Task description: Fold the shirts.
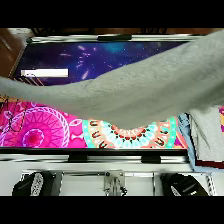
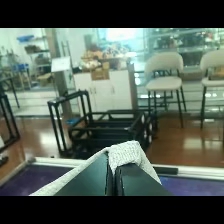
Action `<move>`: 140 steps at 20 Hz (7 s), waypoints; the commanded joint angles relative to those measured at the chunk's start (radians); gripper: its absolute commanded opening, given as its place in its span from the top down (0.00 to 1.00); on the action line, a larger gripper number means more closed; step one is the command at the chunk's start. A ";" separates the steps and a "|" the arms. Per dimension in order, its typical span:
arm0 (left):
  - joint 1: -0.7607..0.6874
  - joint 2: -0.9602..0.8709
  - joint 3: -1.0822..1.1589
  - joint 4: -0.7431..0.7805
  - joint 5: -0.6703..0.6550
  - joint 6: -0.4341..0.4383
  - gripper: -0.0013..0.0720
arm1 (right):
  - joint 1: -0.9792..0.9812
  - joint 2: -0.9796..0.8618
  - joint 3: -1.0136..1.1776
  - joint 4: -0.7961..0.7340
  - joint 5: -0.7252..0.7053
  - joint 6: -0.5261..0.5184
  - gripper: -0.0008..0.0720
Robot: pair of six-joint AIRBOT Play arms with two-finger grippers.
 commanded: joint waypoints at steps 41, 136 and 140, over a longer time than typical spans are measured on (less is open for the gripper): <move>0.005 -0.001 -0.172 0.006 -0.066 0.018 0.94 | 0.000 -0.247 0.006 0.056 0.282 -0.076 0.90; -0.448 -0.061 0.166 0.244 -0.080 -0.170 0.94 | 0.000 -0.342 0.283 -0.123 0.514 -0.203 0.90; -0.448 -0.082 -0.169 0.330 0.018 -0.169 0.94 | 0.000 -0.634 0.231 -0.138 0.443 -0.240 0.90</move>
